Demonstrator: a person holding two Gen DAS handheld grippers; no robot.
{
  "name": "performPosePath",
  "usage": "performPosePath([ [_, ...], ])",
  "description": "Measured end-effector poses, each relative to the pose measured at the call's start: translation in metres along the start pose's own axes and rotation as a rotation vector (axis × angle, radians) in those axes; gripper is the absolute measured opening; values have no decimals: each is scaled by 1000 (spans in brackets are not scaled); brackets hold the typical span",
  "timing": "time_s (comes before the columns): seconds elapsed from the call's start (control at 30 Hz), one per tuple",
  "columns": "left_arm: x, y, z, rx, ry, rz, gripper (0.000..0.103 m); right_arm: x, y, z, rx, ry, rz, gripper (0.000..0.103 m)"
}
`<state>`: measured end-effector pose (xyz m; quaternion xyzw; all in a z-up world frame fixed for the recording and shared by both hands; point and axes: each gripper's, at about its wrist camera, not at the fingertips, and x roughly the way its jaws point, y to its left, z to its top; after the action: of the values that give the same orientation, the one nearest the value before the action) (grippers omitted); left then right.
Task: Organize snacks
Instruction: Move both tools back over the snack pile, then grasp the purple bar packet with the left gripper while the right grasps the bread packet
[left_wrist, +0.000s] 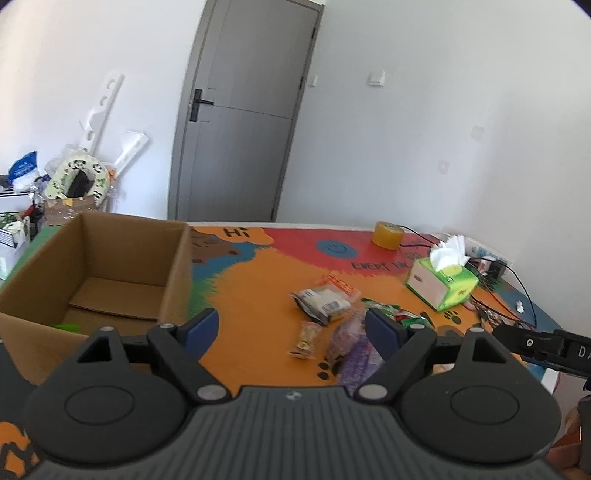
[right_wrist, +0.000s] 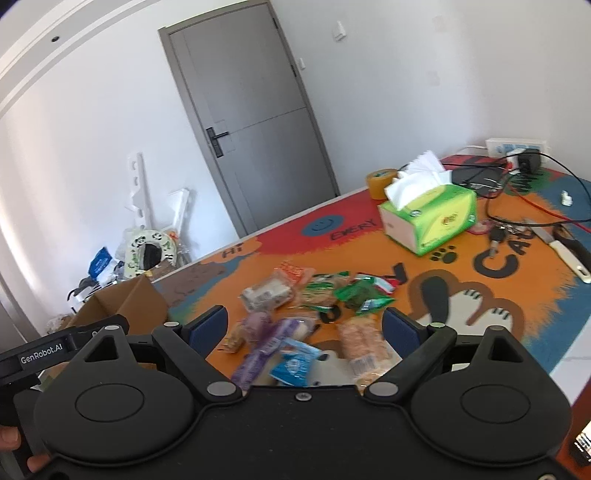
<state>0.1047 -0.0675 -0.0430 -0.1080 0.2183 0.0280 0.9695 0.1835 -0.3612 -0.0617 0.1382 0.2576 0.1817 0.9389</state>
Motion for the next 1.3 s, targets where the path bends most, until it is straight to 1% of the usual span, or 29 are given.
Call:
performPosePath([
  [0.13, 10, -10, -6, 14, 26, -21, 87, 1, -11, -3, 8, 10, -18, 91],
  [0.17, 12, -12, -7, 12, 30, -27, 88, 2, -13, -4, 8, 15, -17, 92],
  [0.2, 14, -14, -8, 14, 31, -28, 92, 3, -15, -6, 7, 20, -21, 93],
  [0.27, 18, -18, -12, 25, 37, -24, 96, 5, -19, -9, 6, 24, -36, 96],
  [0.3, 21, -19, -13, 30, 44, -26, 98, 6, -21, -10, 8, 24, -38, 101],
  [0.33, 24, -21, -14, 35, 54, -29, 98, 6, -23, -11, 11, 23, -39, 103],
  [0.6, 48, -30, -27, 41, 113, -58, 98, 25, -30, -20, 17, 69, -45, 103],
  [0.77, 62, -34, -34, 37, 138, -75, 95, 37, -31, -25, -2, 96, -45, 103],
  [0.87, 72, -37, -37, 31, 153, -74, 88, 43, -31, -26, -18, 102, -55, 102],
  [0.93, 79, -38, -40, 33, 170, -72, 81, 47, -33, -27, -17, 108, -51, 98],
  [0.97, 82, -39, -41, 35, 179, -70, 78, 49, -35, -27, -10, 112, -44, 97],
  [1.03, 88, -40, -43, 35, 198, -66, 70, 54, -39, -27, -1, 120, -39, 94],
  [1.1, 95, -41, -45, 37, 217, -62, 66, 60, -41, -27, -1, 124, -47, 93],
  [1.2, 101, -43, -48, 41, 233, -63, 62, 69, -43, -28, 2, 136, -43, 87],
  [1.27, 105, -46, -50, 48, 245, -65, 61, 75, -43, -29, -3, 141, -44, 83],
  [1.3, 107, -47, -50, 49, 251, -67, 60, 77, -43, -29, -6, 144, -48, 79],
])
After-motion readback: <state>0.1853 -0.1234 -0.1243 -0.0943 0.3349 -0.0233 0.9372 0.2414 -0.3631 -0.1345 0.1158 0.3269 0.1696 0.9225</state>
